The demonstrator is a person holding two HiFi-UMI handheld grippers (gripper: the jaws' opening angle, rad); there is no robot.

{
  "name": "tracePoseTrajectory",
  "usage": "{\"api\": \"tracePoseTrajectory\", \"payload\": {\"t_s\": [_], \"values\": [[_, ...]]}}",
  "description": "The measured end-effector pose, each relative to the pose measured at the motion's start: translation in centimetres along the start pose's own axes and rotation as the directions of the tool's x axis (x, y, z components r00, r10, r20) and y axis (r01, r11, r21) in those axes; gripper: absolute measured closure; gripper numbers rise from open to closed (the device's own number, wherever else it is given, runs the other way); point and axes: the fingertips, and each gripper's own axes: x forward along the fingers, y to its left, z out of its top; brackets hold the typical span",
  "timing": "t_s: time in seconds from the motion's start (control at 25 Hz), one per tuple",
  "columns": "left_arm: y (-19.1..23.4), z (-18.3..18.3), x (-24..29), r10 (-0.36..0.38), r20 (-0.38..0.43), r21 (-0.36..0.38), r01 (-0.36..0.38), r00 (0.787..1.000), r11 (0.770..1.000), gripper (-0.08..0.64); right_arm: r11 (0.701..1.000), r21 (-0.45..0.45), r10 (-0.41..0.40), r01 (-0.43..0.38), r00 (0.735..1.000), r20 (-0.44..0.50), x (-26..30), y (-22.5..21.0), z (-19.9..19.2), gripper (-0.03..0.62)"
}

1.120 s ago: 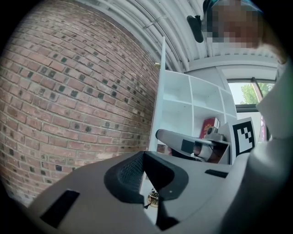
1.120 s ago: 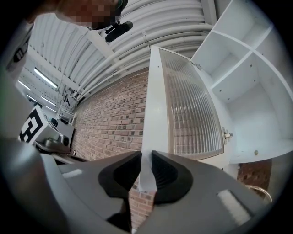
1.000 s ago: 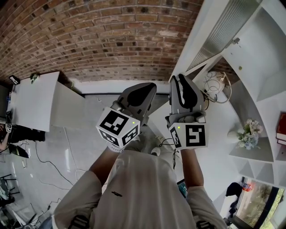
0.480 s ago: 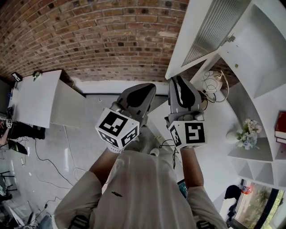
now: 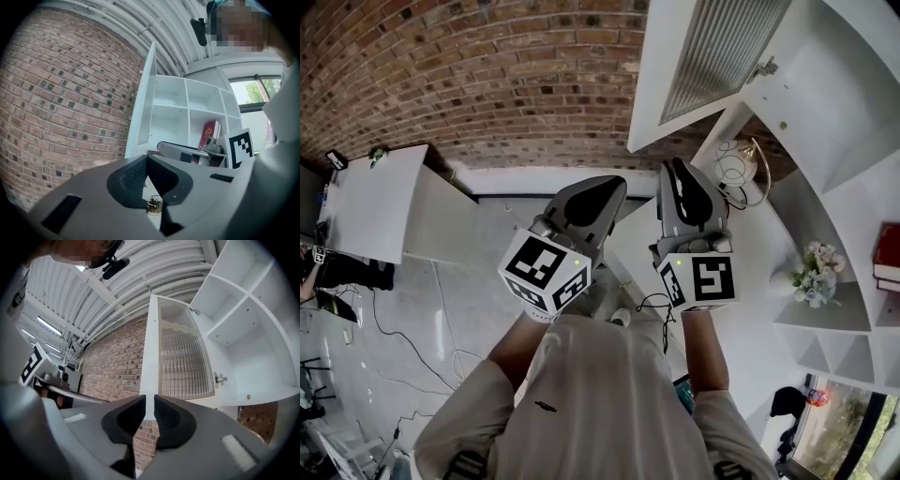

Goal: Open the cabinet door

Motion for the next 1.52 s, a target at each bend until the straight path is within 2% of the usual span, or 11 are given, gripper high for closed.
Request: {"api": "tracePoseTrajectory", "payload": {"t_s": [0.48, 1.12, 1.52], "values": [[-4.2, -0.1, 1.1, -0.053, 0.001, 0.018, 0.053, 0.999, 0.998, 0.551, 0.997, 0.002, -0.071, 0.071, 0.997, 0.001, -4.4, -3.5, 0.6, 0.578], [-8.1, -0.5, 2.6, -0.113, -0.001, 0.030, 0.113, 0.994, 0.993, 0.551, 0.986, -0.052, -0.161, 0.160, 0.987, -0.007, -10.7, -6.9, 2.0, 0.580], [-9.7, -0.7, 2.8, -0.114, 0.015, 0.040, 0.114, 0.993, 0.993, 0.551, 0.972, -0.030, -0.234, 0.233, 0.971, -0.042, -14.0, -9.0, 0.2, 0.580]]}}
